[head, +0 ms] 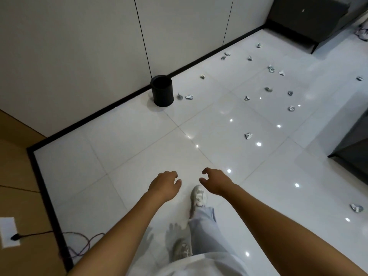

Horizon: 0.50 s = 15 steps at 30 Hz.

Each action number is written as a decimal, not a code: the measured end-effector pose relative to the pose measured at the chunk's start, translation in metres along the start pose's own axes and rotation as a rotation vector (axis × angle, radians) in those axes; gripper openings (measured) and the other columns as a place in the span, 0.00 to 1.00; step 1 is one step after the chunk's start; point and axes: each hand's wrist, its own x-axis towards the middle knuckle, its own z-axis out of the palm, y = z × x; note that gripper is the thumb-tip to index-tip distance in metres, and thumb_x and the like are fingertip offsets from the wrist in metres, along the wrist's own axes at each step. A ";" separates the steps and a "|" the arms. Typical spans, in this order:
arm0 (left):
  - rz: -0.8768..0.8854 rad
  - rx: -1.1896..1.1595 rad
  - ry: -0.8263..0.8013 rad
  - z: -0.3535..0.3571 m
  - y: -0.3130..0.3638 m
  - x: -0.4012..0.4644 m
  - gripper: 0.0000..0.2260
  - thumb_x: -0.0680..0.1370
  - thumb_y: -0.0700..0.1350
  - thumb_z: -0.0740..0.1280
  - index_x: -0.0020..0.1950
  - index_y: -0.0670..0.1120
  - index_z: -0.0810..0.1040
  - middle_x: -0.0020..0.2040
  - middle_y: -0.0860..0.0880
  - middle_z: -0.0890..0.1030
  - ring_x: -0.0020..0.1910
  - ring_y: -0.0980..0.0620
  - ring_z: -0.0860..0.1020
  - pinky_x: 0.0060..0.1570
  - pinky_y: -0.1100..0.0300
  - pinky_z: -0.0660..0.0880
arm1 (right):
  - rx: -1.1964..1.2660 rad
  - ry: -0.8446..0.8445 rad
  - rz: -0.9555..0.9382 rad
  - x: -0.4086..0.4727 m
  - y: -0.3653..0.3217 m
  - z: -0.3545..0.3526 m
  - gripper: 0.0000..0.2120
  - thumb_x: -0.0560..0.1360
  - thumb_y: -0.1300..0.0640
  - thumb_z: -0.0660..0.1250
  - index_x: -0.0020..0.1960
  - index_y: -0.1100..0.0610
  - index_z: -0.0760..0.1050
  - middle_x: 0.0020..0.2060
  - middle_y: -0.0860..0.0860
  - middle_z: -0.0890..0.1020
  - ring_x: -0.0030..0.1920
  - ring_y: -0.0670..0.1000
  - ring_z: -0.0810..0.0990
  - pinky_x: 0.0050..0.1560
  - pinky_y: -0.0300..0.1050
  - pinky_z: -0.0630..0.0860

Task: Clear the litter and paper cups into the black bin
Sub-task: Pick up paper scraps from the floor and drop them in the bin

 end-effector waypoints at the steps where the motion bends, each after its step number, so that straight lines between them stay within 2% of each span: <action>1: -0.003 0.000 0.002 -0.007 0.001 0.016 0.18 0.81 0.54 0.55 0.68 0.47 0.69 0.64 0.47 0.74 0.62 0.47 0.72 0.57 0.56 0.71 | -0.001 -0.001 -0.005 0.016 -0.002 -0.009 0.23 0.80 0.49 0.59 0.72 0.56 0.65 0.65 0.55 0.75 0.65 0.54 0.72 0.60 0.46 0.70; 15: -0.030 0.030 -0.007 -0.136 0.060 0.276 0.18 0.81 0.53 0.55 0.68 0.47 0.70 0.63 0.47 0.75 0.62 0.47 0.72 0.55 0.56 0.70 | 0.020 -0.025 -0.004 0.243 -0.009 -0.190 0.23 0.81 0.49 0.58 0.72 0.56 0.64 0.64 0.55 0.75 0.65 0.55 0.72 0.60 0.46 0.71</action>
